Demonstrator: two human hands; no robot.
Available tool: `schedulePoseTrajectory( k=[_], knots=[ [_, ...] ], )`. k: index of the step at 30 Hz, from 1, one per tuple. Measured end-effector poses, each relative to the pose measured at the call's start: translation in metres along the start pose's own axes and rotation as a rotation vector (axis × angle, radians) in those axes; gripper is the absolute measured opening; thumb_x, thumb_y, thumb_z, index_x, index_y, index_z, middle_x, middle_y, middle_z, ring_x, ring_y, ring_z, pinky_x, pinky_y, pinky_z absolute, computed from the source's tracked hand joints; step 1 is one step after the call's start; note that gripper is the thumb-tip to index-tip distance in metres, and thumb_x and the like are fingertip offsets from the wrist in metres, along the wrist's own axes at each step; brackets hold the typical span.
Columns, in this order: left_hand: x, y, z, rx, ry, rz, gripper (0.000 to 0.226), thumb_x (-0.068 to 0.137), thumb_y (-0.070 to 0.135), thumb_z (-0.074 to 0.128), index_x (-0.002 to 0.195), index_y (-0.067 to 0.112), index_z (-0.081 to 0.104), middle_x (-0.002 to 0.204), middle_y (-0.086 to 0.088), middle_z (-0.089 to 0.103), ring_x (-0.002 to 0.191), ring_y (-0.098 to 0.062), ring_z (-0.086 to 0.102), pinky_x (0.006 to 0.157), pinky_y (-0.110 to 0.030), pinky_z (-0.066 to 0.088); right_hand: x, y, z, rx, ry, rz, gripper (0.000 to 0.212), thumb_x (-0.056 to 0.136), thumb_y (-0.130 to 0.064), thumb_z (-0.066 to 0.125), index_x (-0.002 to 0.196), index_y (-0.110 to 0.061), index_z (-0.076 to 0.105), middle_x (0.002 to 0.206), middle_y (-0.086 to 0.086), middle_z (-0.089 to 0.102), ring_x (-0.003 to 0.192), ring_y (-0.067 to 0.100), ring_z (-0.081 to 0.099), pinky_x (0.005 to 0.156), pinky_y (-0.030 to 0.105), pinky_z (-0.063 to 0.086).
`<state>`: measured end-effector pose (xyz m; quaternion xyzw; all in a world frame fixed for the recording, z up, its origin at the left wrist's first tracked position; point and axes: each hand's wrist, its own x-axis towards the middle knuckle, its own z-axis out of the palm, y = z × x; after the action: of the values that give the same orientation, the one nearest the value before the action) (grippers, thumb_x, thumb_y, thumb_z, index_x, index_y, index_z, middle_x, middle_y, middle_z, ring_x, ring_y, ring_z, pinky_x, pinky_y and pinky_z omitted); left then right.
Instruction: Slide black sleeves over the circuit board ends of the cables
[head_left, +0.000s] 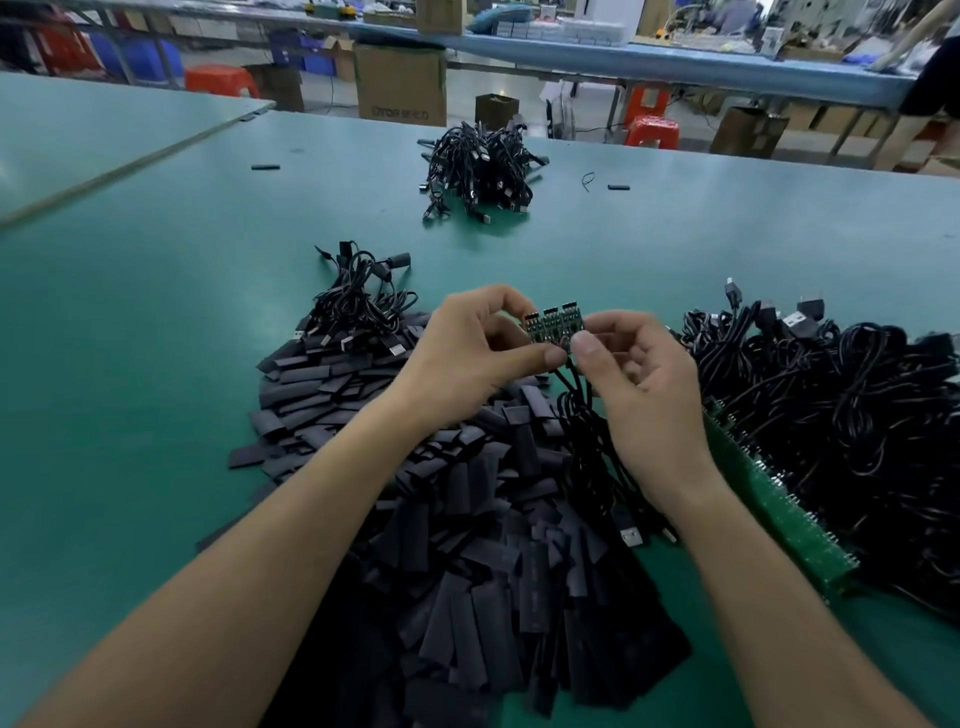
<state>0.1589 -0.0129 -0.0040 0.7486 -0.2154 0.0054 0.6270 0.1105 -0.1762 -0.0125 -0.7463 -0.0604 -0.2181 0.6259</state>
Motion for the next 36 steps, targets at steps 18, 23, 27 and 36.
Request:
schedulePoseTrajectory(
  k=[18, 23, 27, 36],
  knots=[
    [0.004, -0.009, -0.01, -0.49, -0.091, -0.223, 0.016, 0.069, 0.02, 0.076, 0.071, 0.014, 0.062, 0.06, 0.007, 0.059, 0.054, -0.005, 0.054, 0.056, -0.017, 0.049, 0.028, 0.002, 0.021, 0.749, -0.339, 0.514, 0.017, 0.082, -0.017, 0.067, 0.091, -0.004, 0.062, 0.072, 0.006, 0.072, 0.055, 0.012, 0.068, 0.05, 0.021, 0.054],
    [0.002, -0.014, -0.009, -0.494, -0.111, -0.224, 0.013, 0.071, 0.015, 0.075, 0.07, 0.013, 0.062, 0.062, 0.004, 0.059, 0.055, -0.006, 0.056, 0.058, -0.017, 0.052, 0.025, 0.012, 0.018, 0.769, -0.365, 0.546, 0.019, 0.082, -0.018, 0.069, 0.093, -0.003, 0.064, 0.076, 0.008, 0.074, 0.06, 0.014, 0.071, 0.053, 0.024, 0.057],
    [0.0, -0.015, -0.01, -0.484, -0.151, -0.226, 0.008, 0.073, 0.016, 0.074, 0.067, 0.018, 0.068, 0.067, 0.003, 0.062, 0.062, -0.009, 0.058, 0.063, -0.018, 0.053, 0.026, 0.019, 0.013, 0.749, -0.438, 0.564, 0.016, 0.083, -0.022, 0.071, 0.09, -0.008, 0.073, 0.083, 0.009, 0.074, 0.068, 0.018, 0.072, 0.068, 0.032, 0.063],
    [-0.001, 0.004, -0.015, -0.641, -0.201, -0.232, 0.008, 0.083, 0.018, 0.065, 0.082, 0.01, 0.066, 0.077, -0.003, 0.065, 0.07, -0.013, 0.063, 0.075, -0.032, 0.06, 0.031, 0.001, 0.006, 0.791, -0.429, 0.546, 0.014, 0.085, -0.026, 0.064, 0.078, -0.015, 0.069, 0.068, -0.004, 0.063, 0.054, 0.005, 0.059, 0.054, 0.021, 0.055]
  ],
)
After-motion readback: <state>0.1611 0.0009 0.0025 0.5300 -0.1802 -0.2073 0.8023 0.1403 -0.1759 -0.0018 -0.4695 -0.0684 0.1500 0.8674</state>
